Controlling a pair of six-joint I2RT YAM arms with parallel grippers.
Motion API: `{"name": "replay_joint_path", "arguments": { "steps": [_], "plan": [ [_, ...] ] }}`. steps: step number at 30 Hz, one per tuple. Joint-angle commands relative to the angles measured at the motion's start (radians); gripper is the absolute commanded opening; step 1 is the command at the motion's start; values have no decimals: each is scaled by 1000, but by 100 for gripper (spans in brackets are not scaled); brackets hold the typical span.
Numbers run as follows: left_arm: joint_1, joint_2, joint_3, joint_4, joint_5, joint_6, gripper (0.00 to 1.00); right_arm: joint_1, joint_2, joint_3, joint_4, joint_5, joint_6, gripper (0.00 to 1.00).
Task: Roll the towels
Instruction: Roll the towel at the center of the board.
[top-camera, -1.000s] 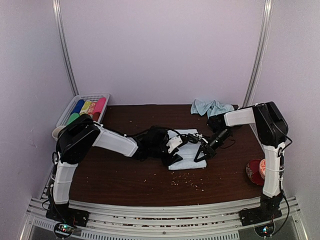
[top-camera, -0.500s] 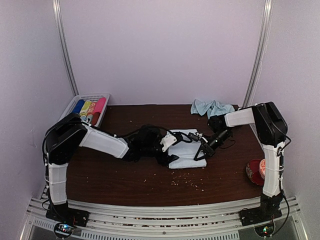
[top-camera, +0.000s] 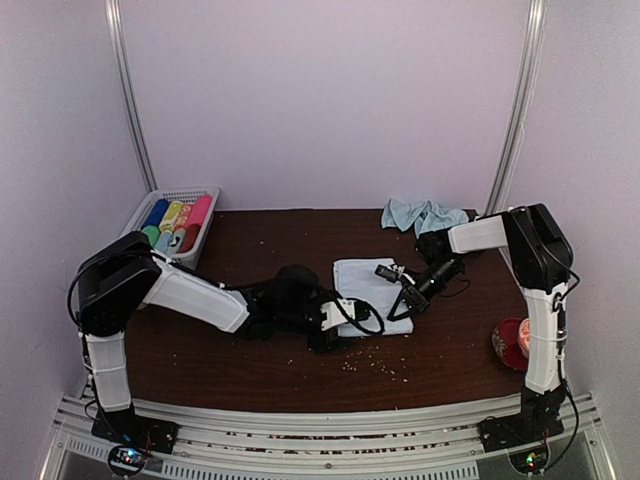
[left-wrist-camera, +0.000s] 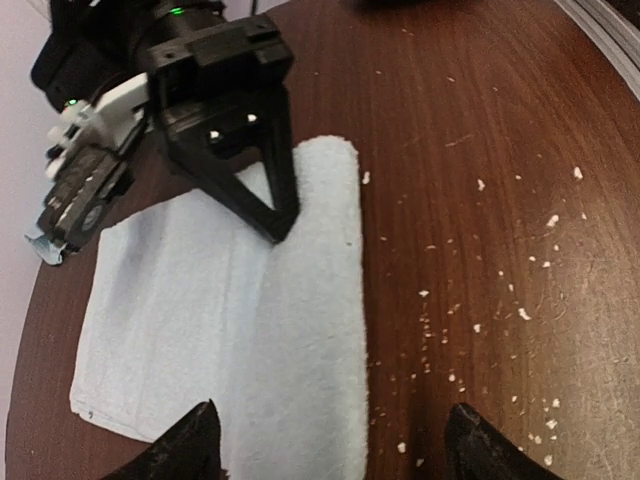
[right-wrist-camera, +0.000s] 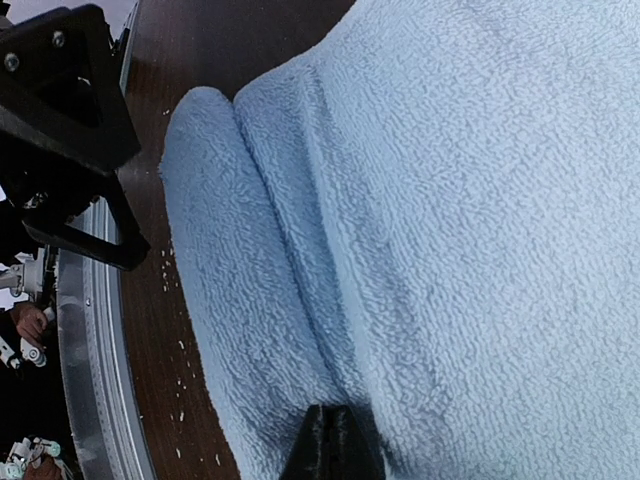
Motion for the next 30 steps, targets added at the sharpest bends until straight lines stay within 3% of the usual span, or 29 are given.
{"name": "replay_joint_path", "arguments": {
  "steps": [1, 15, 17, 22, 26, 30],
  "plan": [
    [-44, 62, 23, 6, -102, 98, 78, -6, 45, -7, -20, 101, -12, 0],
    [-51, 134, 59, 24, -270, 113, 66, -10, 48, -2, -40, 93, -32, 0],
    [-52, 140, 67, 16, -266, 116, 60, -9, 48, 1, -42, 93, -33, 0],
    [-55, 142, 85, -40, -210, 145, 24, -10, 39, 23, -78, 87, -41, 0],
    [-59, 143, 104, -89, -188, 153, 0, -9, 7, 36, -100, 82, -90, 7],
    [-59, 144, 144, -173, -156, 131, 0, -13, -52, 59, -168, 85, -167, 16]
  ]
}}
